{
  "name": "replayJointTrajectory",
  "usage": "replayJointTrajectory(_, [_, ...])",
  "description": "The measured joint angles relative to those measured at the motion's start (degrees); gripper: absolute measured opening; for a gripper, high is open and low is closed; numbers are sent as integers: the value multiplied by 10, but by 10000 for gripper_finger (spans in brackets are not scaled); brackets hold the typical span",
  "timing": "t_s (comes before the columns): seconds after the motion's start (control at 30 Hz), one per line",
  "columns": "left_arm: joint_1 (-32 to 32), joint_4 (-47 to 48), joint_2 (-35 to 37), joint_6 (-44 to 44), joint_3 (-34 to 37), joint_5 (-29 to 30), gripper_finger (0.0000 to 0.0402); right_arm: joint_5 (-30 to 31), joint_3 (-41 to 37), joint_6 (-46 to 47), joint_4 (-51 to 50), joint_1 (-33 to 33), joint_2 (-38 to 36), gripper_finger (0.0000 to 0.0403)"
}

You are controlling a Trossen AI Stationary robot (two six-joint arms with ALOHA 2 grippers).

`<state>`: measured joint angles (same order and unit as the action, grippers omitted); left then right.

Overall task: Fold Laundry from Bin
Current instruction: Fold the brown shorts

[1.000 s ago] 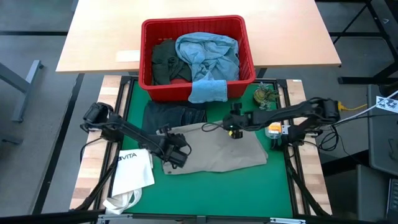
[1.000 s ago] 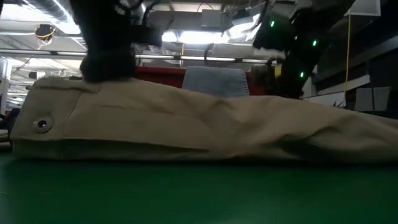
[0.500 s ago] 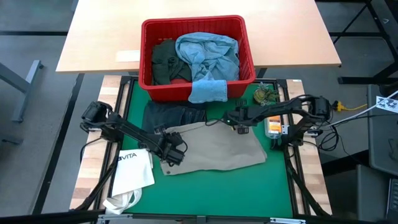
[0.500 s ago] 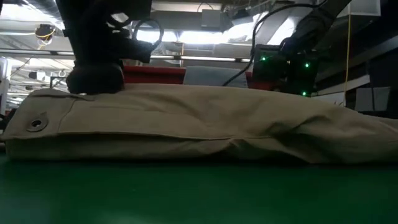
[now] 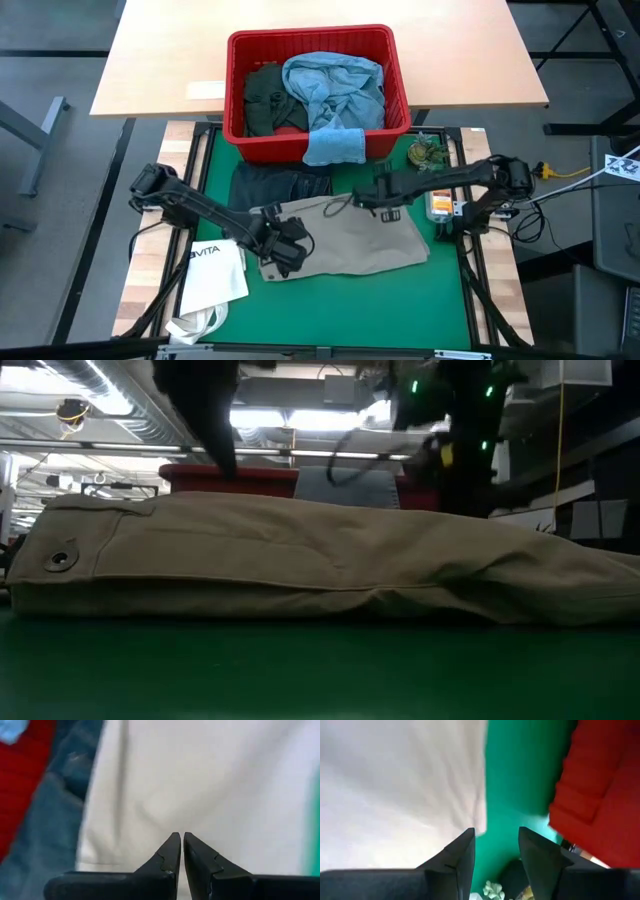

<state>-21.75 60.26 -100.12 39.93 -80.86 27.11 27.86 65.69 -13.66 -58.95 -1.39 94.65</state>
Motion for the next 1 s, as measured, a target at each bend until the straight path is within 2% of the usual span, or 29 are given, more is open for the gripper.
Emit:
replayJointTrajectory(0.2, [-56, -83, 0, 1, -6, -57, 18, -1, 17, 55, 5, 116, 0, 152])
replayJointTrajectory(0.4, [-115, -143, -10, 12, 14, -50, 18, 18, -17, 159, 10, 211, 0, 152])
replayJointTrajectory(0.5, [-136, -149, -11, 51, 44, -20, 18, 21, -41, 213, 10, 243, 0, 152])
replayJointTrajectory(0.7, [-153, -182, -11, 151, 134, -15, 18, 35, -103, 319, 35, 279, 0, 152])
replayJointTrajectory(0.93, [-158, -265, -11, 197, 227, -67, 18, 11, -197, 364, 128, 284, 0, 152])
replayJointTrajectory(1.0, [-158, -290, -9, 200, 245, -83, 18, 20, -218, 377, 144, 284, -2, 152])
